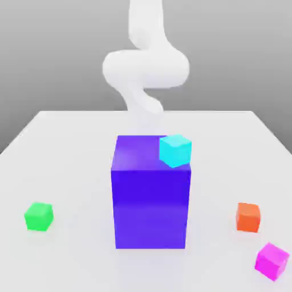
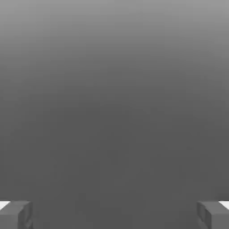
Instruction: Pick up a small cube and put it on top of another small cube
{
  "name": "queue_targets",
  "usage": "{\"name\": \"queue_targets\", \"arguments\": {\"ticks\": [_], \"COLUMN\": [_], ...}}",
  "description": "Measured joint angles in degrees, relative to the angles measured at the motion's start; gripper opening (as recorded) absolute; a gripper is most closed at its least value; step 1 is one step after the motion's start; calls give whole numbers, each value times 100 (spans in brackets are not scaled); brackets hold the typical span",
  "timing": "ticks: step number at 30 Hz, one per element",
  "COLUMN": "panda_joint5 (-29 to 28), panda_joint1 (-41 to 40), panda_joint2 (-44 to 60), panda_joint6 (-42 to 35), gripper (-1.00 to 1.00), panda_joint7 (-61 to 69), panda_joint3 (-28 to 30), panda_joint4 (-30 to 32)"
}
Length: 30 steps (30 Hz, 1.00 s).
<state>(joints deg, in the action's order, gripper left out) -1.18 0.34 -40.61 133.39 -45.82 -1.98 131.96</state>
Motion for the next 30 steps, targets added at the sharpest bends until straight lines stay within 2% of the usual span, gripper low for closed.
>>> {"name": "queue_targets", "arguments": {"ticks": [17,30], "panda_joint5": [-948,-1366], "panda_joint1": [467,1233], "panda_joint2": [3568,6204], "panda_joint6": [1091,2058], "gripper": [0,0], "panda_joint7": [-95,6], "panda_joint3": [-1185,-1527], "panda_joint4": [124,174]}}
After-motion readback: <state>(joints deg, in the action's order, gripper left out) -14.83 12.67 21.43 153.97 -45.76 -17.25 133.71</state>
